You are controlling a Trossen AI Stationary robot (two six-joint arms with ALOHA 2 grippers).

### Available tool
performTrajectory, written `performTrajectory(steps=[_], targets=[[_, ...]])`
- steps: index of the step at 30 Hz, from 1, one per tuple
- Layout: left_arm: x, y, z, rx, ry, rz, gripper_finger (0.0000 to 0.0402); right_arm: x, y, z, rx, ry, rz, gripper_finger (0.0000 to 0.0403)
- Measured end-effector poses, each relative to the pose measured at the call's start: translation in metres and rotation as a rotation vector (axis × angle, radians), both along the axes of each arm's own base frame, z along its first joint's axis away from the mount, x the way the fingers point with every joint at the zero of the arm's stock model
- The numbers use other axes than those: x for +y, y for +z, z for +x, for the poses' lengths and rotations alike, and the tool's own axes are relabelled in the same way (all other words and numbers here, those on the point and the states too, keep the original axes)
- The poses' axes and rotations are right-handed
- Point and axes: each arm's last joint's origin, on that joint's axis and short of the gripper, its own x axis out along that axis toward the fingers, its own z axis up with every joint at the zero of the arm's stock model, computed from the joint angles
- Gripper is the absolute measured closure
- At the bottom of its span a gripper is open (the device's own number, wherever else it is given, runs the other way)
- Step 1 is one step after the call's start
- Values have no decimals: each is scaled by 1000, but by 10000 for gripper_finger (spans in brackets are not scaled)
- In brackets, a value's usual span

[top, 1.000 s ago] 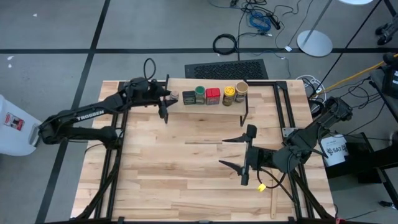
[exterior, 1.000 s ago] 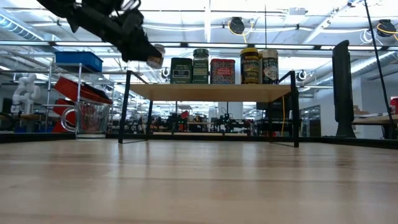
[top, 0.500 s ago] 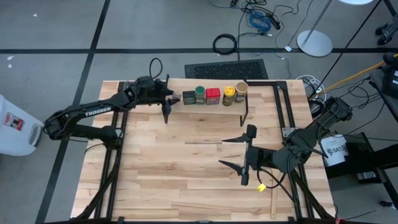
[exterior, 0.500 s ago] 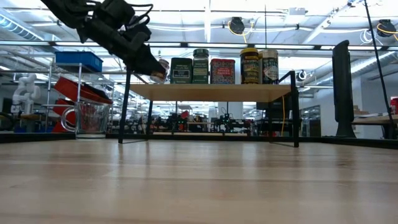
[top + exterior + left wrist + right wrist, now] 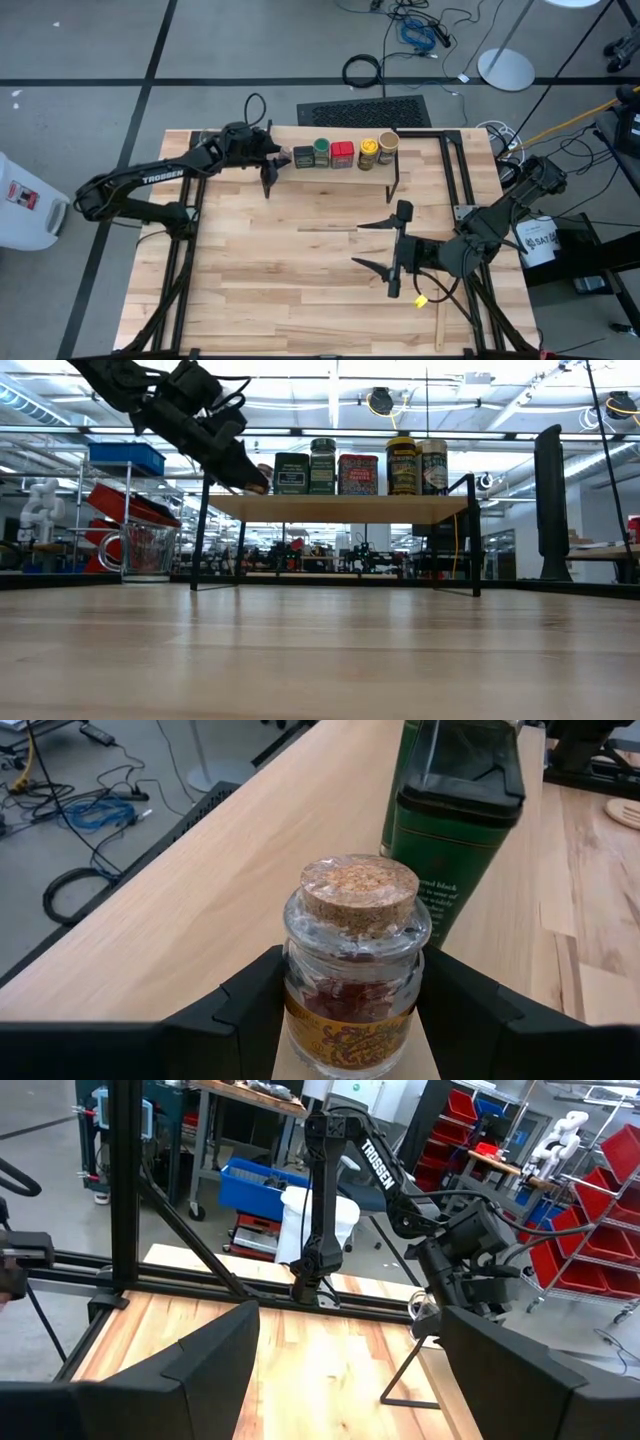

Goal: Shelf spices
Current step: Put the brown seasoning bottle on the shelf

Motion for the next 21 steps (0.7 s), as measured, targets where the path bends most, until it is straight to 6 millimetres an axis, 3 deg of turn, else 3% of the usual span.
performTrajectory(steps=[14,21], targets=[[0,-1,1,5,3,-12,150,0,0,0,0,0,2,103],[-4,9,-5,-7,9,-15,139,0,-2,0,16,-2,2,103]])
